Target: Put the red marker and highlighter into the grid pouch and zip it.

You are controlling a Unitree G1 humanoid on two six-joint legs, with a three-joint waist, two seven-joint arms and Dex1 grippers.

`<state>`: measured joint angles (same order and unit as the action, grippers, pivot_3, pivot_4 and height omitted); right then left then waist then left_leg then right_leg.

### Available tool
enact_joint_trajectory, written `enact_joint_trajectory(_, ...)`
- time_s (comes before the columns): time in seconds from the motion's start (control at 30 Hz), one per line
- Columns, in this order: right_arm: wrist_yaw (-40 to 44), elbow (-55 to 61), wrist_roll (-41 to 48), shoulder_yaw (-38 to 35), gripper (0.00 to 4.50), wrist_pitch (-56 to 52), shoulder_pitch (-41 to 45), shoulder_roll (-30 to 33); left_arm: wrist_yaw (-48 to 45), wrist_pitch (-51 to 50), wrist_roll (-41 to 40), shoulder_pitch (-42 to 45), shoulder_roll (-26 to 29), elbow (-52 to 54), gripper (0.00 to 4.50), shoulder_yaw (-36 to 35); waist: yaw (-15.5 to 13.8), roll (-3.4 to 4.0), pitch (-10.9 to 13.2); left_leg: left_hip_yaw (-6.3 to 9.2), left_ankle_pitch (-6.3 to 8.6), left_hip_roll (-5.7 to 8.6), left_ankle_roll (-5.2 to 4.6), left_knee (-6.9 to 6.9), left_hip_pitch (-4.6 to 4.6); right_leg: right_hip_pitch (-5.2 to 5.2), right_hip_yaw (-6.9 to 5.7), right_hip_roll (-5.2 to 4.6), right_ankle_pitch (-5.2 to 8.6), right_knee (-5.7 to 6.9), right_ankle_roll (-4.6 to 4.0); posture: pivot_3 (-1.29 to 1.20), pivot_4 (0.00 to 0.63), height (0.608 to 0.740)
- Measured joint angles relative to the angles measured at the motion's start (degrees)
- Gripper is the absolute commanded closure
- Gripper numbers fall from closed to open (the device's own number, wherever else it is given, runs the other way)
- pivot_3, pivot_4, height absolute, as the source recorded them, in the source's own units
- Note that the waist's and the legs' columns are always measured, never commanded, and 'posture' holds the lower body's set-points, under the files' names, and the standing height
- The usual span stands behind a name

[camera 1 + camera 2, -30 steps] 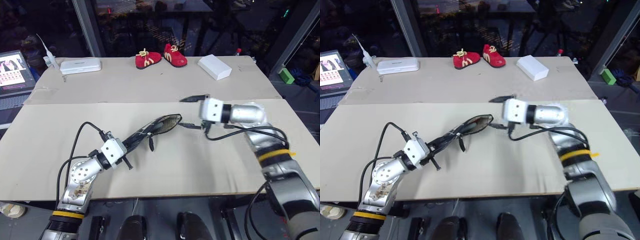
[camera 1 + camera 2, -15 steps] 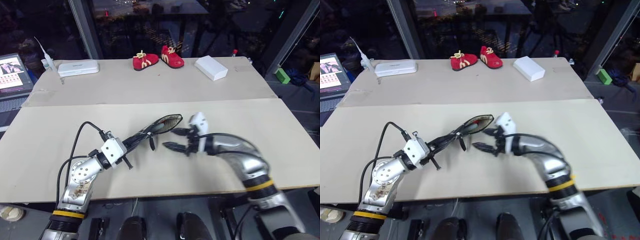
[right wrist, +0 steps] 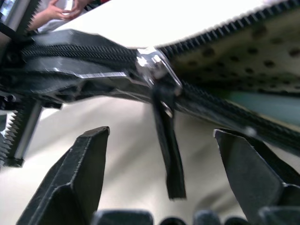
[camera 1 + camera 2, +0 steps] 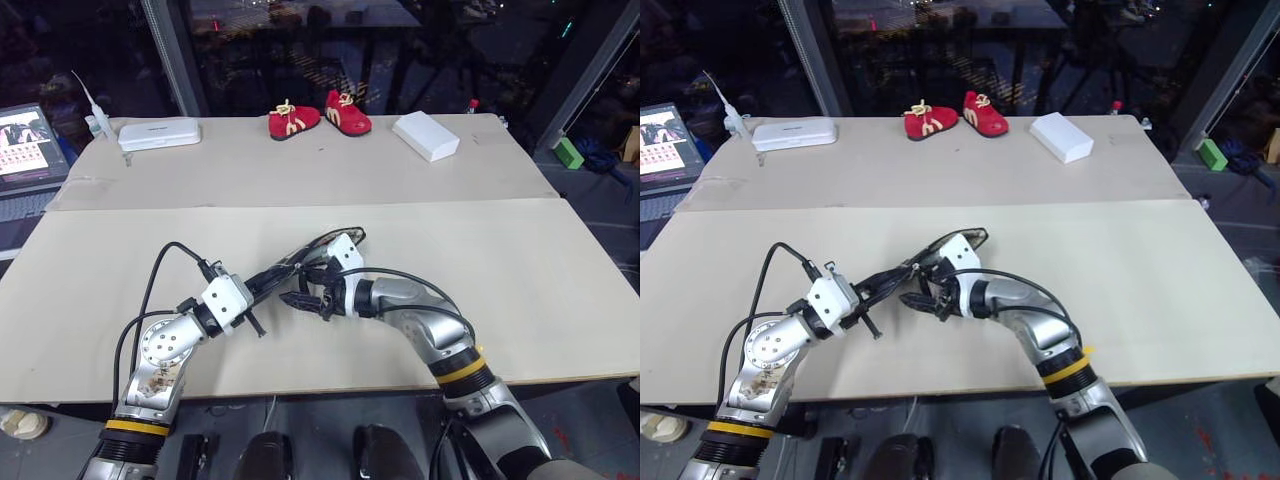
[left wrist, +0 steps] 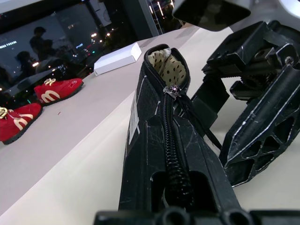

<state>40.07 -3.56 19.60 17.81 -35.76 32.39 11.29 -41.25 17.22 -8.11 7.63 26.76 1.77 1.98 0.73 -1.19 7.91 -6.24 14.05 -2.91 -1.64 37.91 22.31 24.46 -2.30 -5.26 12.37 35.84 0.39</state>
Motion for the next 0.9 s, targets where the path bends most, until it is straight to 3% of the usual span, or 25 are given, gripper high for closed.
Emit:
enact_joint_trajectory(0.23,1.9,-0.5,-0.9,-0.4,4.37,0.2,0.9,1.2,0.0,0.0,0.0,0.0,0.0,0.0,4.5,-0.1,0.0,0.0,0.0,0.0,0.0,0.0,0.0,0.0,-0.01,0.0,0.0,0.0,0.0,0.0,0.0,0.0,0.15,0.74)
enact_joint_trajectory(0.27,2.3,-0.7,-0.9,-0.6,4.48,0.2,1.1,1.3,0.0,0.0,0.0,0.0,0.0,0.0,4.5,-0.1,0.0,0.0,0.0,0.0,0.0,0.0,0.0,0.0,0.0,0.0,0.0,0.01,0.0,0.0,0.0,0.0,0.15,0.74)
enact_joint_trajectory(0.6,5.0,-0.9,-0.8,-2.5,4.48,0.4,2.3,3.7,-0.1,0.1,0.0,0.3,0.3,-0.2,4.5,-0.2,0.0,0.0,0.0,0.0,0.0,0.0,0.0,0.0,0.01,0.01,-0.01,-0.01,0.0,-0.01,0.0,0.0,0.15,0.74)
enact_joint_trajectory(0.9,12.9,-1.3,-1.5,-6.7,4.48,3.2,2.2,18.9,-0.7,0.3,0.0,0.4,0.3,-0.3,4.5,0.2,-0.1,-0.01,0.0,-0.02,0.01,0.03,-0.01,0.0,0.02,-0.01,-0.01,-0.02,0.01,-0.08,0.01,0.0,0.15,0.74)
